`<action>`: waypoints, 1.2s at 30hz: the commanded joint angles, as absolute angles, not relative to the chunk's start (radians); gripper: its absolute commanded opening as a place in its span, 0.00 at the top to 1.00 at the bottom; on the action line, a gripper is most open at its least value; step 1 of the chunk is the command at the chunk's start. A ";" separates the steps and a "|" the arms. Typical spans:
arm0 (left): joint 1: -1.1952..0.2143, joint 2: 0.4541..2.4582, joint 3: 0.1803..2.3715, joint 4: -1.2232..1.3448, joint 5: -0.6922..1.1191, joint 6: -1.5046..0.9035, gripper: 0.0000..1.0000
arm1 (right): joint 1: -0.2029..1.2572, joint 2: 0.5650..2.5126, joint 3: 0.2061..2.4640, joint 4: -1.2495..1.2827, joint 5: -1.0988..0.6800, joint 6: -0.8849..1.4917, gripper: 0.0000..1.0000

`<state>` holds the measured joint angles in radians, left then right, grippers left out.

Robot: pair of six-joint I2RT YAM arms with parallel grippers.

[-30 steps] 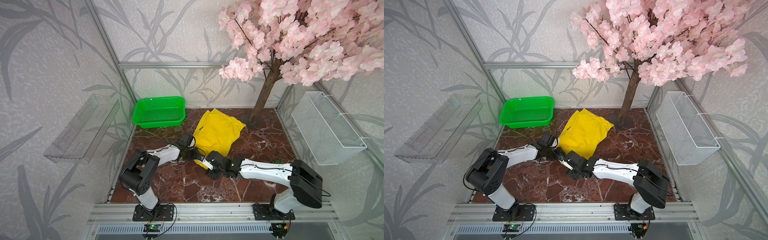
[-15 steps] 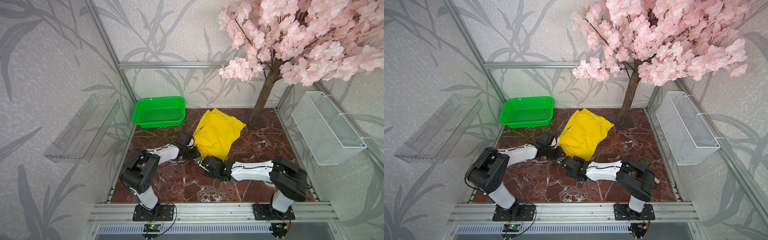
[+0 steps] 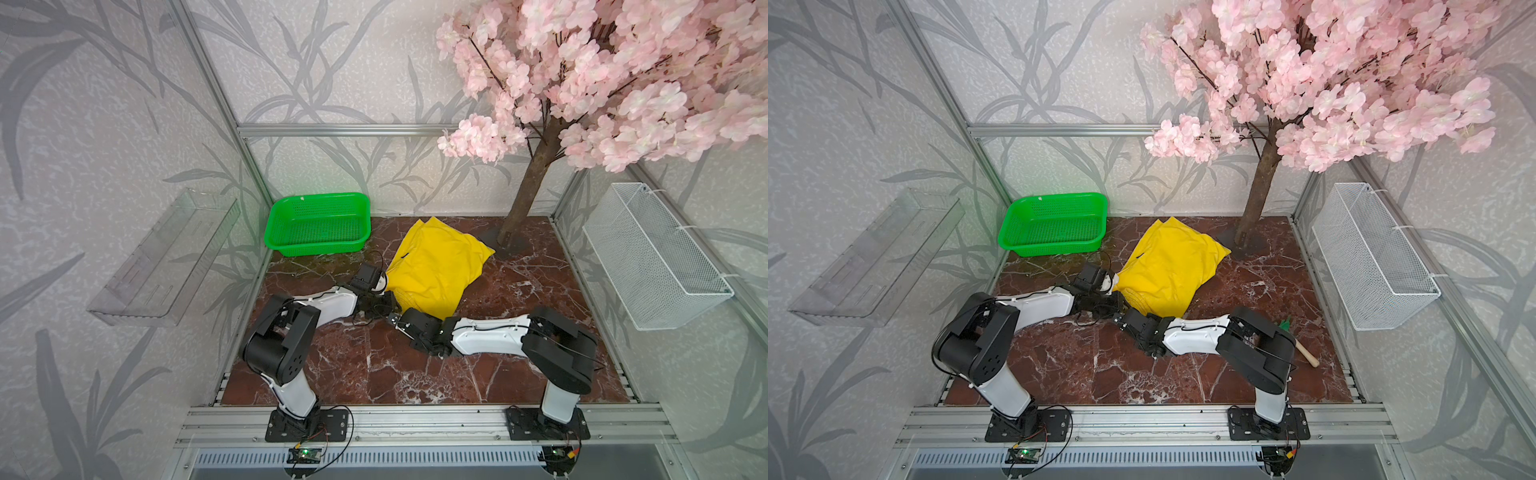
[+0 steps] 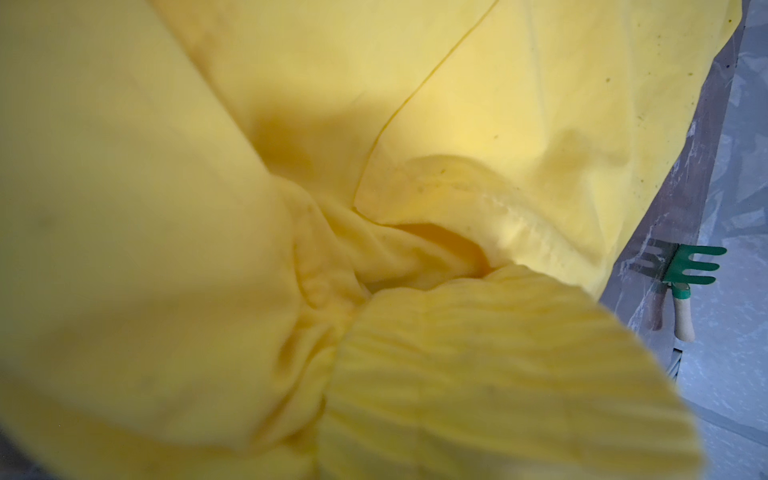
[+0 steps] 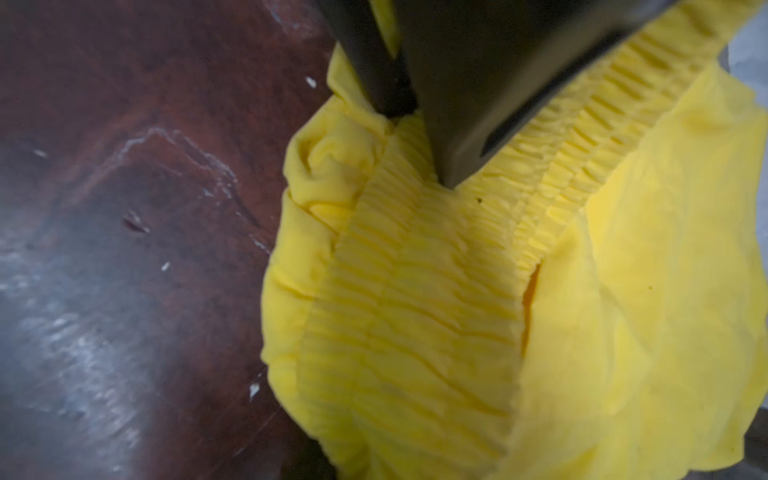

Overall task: Roll up the shorts
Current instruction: Roll the shorts at the center of the board.

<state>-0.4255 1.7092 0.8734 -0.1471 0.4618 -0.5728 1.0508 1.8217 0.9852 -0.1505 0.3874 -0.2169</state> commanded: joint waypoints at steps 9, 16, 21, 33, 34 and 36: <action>-0.370 1.712 0.886 -0.286 0.425 -0.541 0.61 | 1.011 1.808 1.026 -0.326 0.095 -0.140 0.99; -0.359 1.621 0.912 -0.311 0.433 -0.531 0.50 | 0.890 1.764 1.003 -0.296 -0.259 0.010 1.00; -0.353 1.539 0.946 -0.360 0.419 -0.518 0.42 | 0.780 1.783 0.976 -0.214 -0.516 0.144 1.00; -0.354 1.388 0.837 -0.300 0.354 -0.517 0.31 | 0.586 1.876 0.827 0.275 -0.943 0.570 1.00; -0.353 1.389 0.827 -0.278 0.350 -0.522 0.31 | 0.573 1.896 0.817 0.324 -0.966 0.617 1.00; -0.354 1.406 0.828 -0.258 0.355 -0.528 0.31 | 0.545 1.939 0.787 0.472 -1.011 0.733 1.00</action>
